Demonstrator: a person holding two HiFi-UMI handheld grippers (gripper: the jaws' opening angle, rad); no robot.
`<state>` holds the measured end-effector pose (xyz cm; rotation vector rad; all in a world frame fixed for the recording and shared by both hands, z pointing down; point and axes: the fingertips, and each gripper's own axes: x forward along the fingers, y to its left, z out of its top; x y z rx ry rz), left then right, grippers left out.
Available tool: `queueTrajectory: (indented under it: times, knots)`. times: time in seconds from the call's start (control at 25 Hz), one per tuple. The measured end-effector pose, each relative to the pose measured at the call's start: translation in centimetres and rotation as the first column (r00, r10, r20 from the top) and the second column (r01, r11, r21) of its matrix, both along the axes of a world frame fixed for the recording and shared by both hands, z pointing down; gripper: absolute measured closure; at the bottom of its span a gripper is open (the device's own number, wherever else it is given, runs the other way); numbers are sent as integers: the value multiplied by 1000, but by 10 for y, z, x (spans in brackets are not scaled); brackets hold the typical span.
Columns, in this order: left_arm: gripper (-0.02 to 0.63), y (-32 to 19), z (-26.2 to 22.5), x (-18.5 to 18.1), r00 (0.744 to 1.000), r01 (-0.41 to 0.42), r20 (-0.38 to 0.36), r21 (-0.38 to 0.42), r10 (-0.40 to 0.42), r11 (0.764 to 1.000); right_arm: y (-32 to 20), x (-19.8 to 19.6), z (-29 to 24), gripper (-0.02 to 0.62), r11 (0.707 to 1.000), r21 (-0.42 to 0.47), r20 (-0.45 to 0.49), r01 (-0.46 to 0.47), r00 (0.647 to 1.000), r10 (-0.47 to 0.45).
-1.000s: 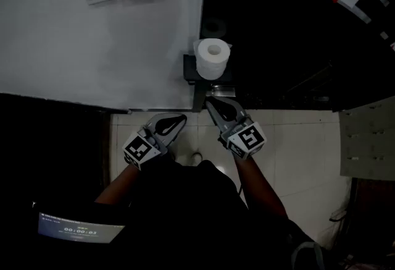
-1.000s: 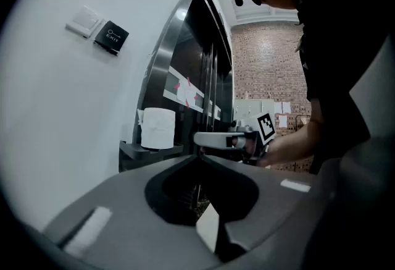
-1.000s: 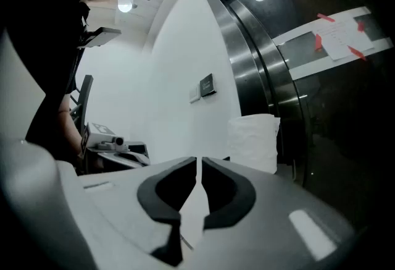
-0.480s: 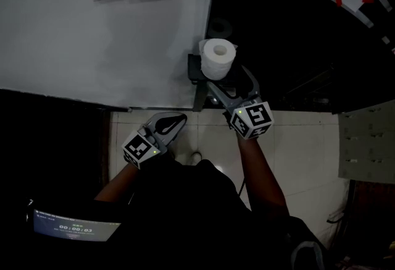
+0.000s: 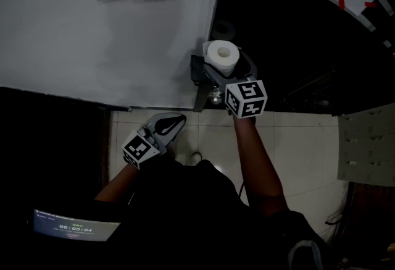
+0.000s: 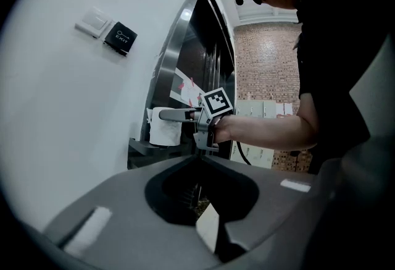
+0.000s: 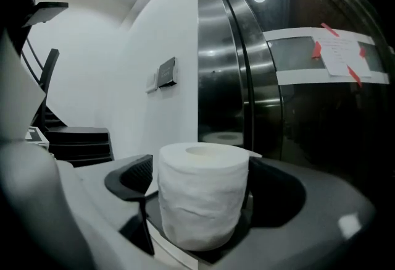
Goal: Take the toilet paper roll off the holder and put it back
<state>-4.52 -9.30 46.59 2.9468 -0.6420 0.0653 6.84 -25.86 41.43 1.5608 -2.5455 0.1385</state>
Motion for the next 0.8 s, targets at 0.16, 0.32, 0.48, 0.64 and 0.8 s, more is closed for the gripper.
queueTrajectory:
  times: [0.16, 0.32, 0.48, 0.64, 0.8]
  knots:
    - [601, -1, 2, -2, 1000, 8, 4, -9, -8, 1000, -10, -1, 9, 123, 999, -41, -30, -24, 999, 23]
    - [601, -3, 1, -3, 1000, 14, 1, -8, -14, 1000, -16, -1, 12, 123, 998, -40, -23, -50, 999, 49]
    - [601, -5, 3, -5, 1000, 20, 1, -2, -20, 1000, -15, -1, 11, 133, 998, -23, -10, -50, 999, 50]
    - [601, -4, 2, -4, 1000, 23, 5, -26, -23, 999, -14, -1, 9, 135, 999, -14, 16, -31, 999, 31]
    - [601, -2, 1, -1, 1000, 18, 6, -26, -18, 999, -8, 2, 6, 137, 1000, -12, 6, -22, 1000, 22]
